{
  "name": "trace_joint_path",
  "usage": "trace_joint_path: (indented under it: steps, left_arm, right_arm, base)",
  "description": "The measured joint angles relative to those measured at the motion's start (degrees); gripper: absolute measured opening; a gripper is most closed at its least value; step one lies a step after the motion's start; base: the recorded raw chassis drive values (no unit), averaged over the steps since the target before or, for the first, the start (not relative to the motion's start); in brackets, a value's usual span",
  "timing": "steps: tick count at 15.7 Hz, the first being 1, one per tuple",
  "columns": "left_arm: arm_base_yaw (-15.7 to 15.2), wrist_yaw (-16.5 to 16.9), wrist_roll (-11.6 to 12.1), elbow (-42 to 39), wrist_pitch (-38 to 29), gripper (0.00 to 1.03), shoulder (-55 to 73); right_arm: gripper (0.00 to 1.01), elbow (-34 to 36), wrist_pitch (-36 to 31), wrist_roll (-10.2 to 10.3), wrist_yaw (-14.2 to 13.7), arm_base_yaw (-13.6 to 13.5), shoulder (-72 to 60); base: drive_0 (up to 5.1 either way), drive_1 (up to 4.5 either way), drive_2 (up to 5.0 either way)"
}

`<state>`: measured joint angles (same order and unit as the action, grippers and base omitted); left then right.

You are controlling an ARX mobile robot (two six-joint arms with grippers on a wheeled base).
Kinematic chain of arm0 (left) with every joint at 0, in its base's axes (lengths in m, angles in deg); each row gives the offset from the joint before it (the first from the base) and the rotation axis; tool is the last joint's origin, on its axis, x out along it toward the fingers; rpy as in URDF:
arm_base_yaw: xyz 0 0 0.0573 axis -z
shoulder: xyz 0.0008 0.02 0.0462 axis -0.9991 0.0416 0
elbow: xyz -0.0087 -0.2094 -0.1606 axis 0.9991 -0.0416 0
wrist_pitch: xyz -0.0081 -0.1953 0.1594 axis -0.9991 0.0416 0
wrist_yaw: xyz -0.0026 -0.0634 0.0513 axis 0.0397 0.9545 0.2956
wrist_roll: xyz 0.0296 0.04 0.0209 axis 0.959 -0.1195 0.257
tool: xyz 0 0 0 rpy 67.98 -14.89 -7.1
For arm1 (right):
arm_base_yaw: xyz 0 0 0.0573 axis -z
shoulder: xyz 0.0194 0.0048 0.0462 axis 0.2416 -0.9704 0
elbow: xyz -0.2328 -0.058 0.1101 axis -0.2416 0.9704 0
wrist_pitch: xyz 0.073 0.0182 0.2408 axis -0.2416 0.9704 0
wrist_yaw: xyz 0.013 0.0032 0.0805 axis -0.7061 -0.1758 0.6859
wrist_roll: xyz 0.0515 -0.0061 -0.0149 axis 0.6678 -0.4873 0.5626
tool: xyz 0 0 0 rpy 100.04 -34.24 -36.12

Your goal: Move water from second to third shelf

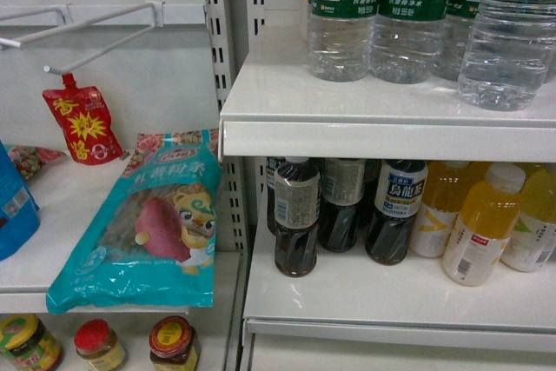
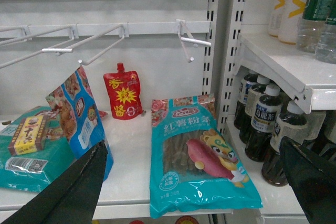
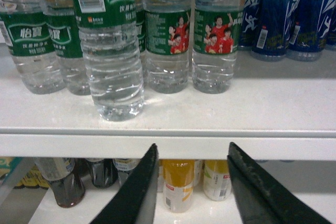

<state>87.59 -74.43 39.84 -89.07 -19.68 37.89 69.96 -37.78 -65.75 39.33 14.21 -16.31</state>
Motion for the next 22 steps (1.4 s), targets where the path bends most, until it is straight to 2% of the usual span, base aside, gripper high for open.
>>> trace_joint_path:
  steps: [3, 4, 13, 15, 22]
  left_arm:
    - [0.00, 0.00, -0.02, 0.00, 0.02, 0.98, 0.00]
    - [0.00, -0.02, -0.02, 0.00, 0.00, 0.98, 0.00]
    - [0.00, -0.02, -0.02, 0.00, 0.00, 0.98, 0.00]
    - [0.00, -0.02, -0.02, 0.00, 0.00, 0.98, 0.00]
    - [0.00, -0.02, 0.00, 0.00, 0.00, 0.98, 0.00]
  right_arm:
    - [0.08, 3.72, -0.59, 0.02, 0.00, -0.22, 6.10]
    - [0.02, 5.22, 0.13, -0.07, 0.00, -0.22, 7.52]
    - [0.02, 11.23, 8.39, -0.20, 0.00, -0.22, 21.64]
    - [0.02, 12.52, 6.54, -0.20, 0.00, -0.22, 22.23]
    - [0.02, 12.87, 11.32, -0.22, 0.00, -0.22, 26.99]
  base:
    - [0.0, 0.00, 0.0]
    - [0.0, 0.00, 0.0]
    - [0.0, 0.00, 0.0]
    - [0.0, 0.00, 0.0]
    - [0.0, 0.00, 0.0]
